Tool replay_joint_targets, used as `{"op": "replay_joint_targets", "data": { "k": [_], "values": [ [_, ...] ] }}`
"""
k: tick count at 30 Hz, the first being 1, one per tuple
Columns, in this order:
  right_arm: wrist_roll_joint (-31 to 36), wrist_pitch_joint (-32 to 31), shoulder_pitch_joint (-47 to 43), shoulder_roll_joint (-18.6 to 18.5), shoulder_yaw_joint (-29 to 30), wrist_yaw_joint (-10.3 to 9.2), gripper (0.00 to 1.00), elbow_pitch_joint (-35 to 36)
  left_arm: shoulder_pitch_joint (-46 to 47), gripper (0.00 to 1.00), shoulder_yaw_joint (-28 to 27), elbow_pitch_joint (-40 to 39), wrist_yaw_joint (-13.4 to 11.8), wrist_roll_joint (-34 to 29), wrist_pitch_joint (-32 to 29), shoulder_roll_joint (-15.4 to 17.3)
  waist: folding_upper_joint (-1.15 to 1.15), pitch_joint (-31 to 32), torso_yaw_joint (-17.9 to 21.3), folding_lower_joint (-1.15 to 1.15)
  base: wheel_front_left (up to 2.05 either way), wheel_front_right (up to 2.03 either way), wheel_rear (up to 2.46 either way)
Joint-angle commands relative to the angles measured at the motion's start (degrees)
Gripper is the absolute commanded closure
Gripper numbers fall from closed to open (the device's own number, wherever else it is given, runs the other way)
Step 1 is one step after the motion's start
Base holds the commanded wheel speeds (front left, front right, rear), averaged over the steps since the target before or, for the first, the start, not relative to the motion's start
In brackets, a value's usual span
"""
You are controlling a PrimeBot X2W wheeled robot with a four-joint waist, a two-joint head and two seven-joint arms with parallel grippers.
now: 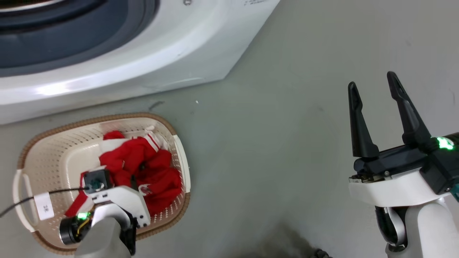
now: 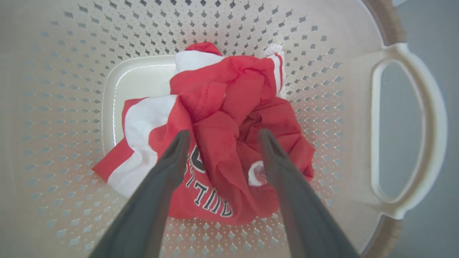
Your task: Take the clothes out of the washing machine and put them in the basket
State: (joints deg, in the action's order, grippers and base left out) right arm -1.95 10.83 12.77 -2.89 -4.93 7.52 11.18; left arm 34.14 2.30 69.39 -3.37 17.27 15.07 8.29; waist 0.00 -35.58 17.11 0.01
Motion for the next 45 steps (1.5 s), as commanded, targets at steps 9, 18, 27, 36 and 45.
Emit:
{"op": "replay_joint_targets", "data": {
  "k": [9,18,27,36,45],
  "values": [
    [-0.2,-1.0,-3.6,0.0,1.0,-0.05,0.0,-3.5,-7.9,0.0,-1.1,-9.0,2.6,-0.3,0.1,-2.2,0.0,14.5,-5.1,-0.01,0.0,0.0,0.0],
    [0.8,-3.0,-8.2,0.0,3.5,-0.06,0.0,-5.6,-13.4,0.0,-0.9,-28.0,4.3,-4.4,0.1,-4.6,0.0,23.8,-10.5,-0.01,0.0,0.0,0.0],
    [1.8,-4.3,-12.0,0.0,5.1,-0.06,0.0,-6.5,-17.5,0.0,2.8,-46.0,4.4,-7.8,0.1,-5.4,0.0,29.9,-14.8,-0.01,0.0,0.0,0.0],
    [2.1,-4.9,-15.7,0.0,5.3,-0.06,0.0,-7.5,-24.0,0.0,5.9,-54.8,2.8,-11.1,0.1,-4.7,0.0,35.0,-16.4,-0.01,0.0,0.0,0.0],
    [2.0,-5.4,-18.5,0.0,6.2,-0.05,0.0,-6.8,-30.3,0.0,5.2,-58.7,0.7,-11.5,-2.2,-2.8,0.0,37.3,-17.4,-0.01,0.0,0.0,0.0]
  ]
}}
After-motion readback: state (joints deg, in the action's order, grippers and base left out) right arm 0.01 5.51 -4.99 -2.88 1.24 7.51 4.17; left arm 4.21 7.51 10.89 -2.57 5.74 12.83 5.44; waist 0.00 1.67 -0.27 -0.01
